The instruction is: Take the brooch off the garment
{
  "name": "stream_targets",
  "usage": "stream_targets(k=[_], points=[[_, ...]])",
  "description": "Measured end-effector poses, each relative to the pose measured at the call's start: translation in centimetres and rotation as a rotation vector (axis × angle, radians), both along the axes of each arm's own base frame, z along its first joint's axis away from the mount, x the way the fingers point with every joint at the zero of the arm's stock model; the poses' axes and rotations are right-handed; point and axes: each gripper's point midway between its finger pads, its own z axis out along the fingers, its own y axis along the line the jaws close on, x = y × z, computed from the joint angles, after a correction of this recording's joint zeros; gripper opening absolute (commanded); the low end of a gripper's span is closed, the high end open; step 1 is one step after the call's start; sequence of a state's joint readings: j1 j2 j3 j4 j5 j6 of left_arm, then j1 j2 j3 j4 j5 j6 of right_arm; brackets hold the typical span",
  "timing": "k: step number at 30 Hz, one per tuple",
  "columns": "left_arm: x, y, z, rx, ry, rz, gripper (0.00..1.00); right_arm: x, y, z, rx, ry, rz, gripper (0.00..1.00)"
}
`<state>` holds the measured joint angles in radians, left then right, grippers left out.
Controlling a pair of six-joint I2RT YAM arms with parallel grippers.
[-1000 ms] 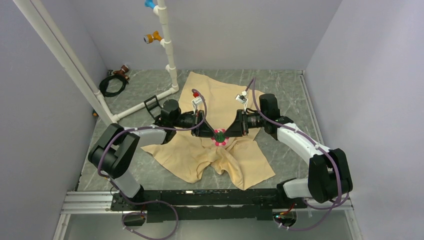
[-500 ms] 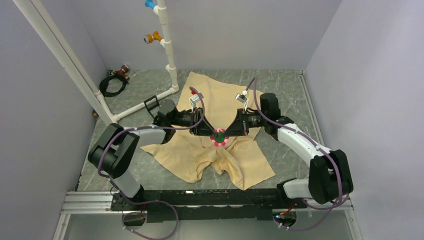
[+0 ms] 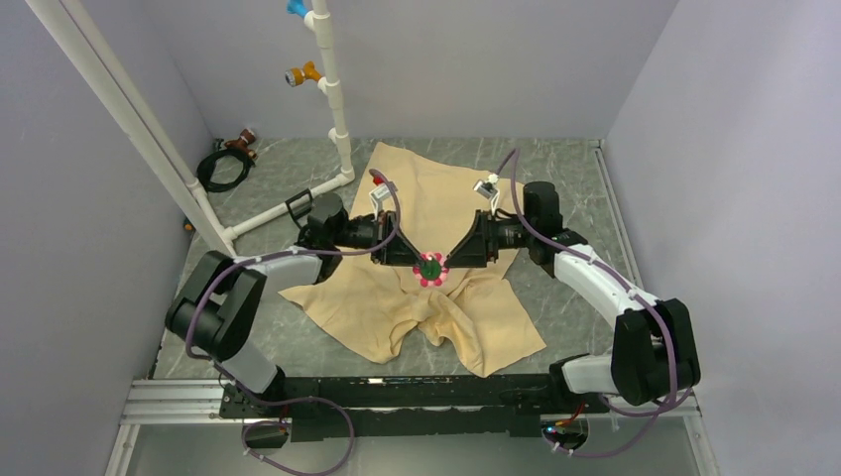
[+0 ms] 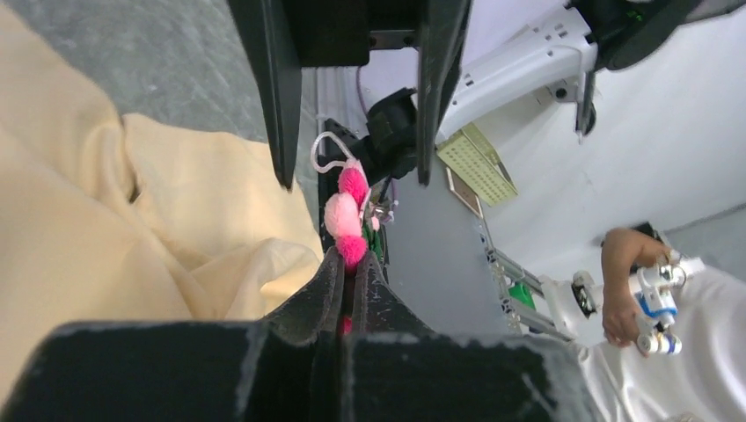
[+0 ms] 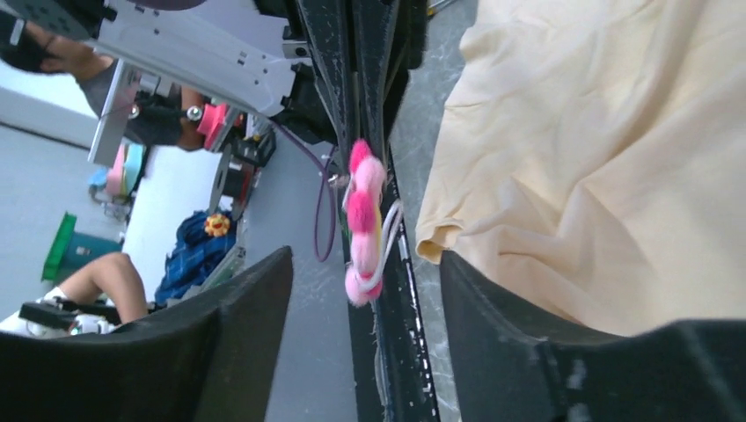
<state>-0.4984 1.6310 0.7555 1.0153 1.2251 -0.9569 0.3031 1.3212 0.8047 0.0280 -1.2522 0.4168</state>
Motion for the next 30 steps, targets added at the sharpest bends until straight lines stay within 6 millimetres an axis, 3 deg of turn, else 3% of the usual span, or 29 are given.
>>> stream_targets(k=[6,12,18,21,30], points=[[3.7,1.7,-0.3,0.154,-0.136,0.184,0.0,3.0,-2.6,-0.2,-0.01,-0.002,-0.135,0.87],[6.8,4.2,-1.2,0.391,-0.354,0.359,0.0,5.0,-4.5,-1.5,-0.088,-0.058,-0.237,0.94],[9.5,9.1,-5.4,0.73,-0.505,0.495,0.0,6.5,-7.1,-2.1,-0.168,-0.164,-0.343,0.96],[11.1,11.8,-6.0,0.873,-0.596,0.568,0.0,6.9,-8.2,-1.8,-0.203,-0.23,-0.386,0.97],[16.4,19.3,-7.7,1.317,-0.842,0.712,0.0,7.3,-8.9,-2.3,-0.26,-0.285,-0.413,0.98]])
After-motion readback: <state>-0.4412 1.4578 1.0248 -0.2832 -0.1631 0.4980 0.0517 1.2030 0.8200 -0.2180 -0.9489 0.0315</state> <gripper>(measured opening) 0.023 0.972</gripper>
